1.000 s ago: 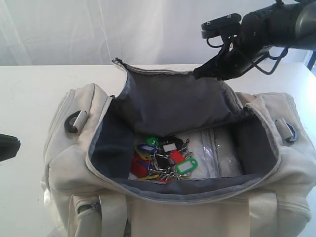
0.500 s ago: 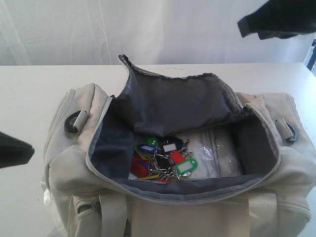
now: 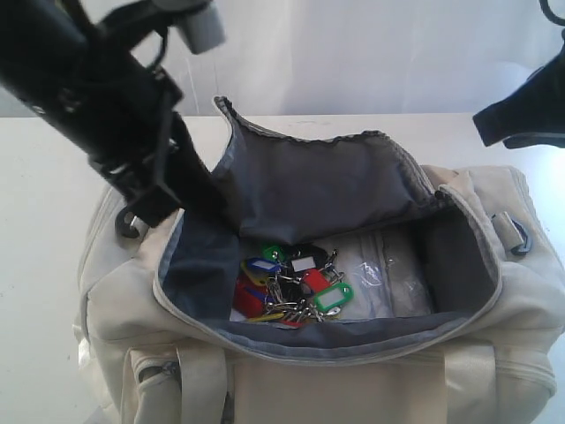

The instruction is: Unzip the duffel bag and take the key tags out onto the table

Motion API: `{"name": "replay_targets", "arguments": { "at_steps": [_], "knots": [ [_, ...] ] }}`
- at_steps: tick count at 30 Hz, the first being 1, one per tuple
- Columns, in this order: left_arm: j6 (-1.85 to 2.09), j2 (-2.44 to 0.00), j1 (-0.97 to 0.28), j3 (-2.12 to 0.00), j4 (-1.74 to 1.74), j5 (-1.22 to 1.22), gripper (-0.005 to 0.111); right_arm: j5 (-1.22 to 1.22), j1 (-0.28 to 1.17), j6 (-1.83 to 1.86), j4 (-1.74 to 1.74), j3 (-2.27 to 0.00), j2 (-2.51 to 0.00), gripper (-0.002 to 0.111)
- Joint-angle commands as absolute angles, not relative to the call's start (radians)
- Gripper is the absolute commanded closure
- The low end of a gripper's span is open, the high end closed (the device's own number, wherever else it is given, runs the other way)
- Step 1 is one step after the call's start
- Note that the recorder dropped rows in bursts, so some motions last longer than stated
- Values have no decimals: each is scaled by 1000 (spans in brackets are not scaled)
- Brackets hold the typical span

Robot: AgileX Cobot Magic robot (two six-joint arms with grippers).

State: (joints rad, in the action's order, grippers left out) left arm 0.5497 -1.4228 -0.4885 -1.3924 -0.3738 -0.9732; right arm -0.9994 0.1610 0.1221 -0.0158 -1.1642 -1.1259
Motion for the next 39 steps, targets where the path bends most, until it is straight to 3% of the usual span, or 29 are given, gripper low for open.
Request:
{"name": "replay_targets", "arguments": {
  "at_steps": [1,11,14,19,22,30,33,37,39],
  "knots": [
    [558,-1536,-549,-1440,-376,-1035,107,-975,163,133,-23,-1153,-1119,108],
    [554,-1589,-605,-1451,-358,-885,107,-922,124,118,92,-1082,-1213,104],
    [554,-1588,-605,-1475,-358,-908,107,-914,66,127,64,-1082,-1262,83],
    [554,-1582,-605,-1496,-358,-919,107,-917,-11,164,-54,-1078,-1316,29],
    [554,-1582,-605,-1497,-358,-922,107,-948,-11,198,-84,-1062,-1351,21],
    [556,-1582,-605,-1497,-358,-924,107,-927,-11,198,-106,-1022,-1477,25],
    [556,-1582,-605,-1497,-358,-926,107,-911,-11,188,-74,-1022,-1508,50],
    [556,-1582,-605,-1497,-358,-929,107,-886,-13,38,100,-1022,-1510,105],
    [556,-1582,-605,-1497,-358,-929,107,-881,-31,-16,165,-1022,-1510,107]
  ]
}}
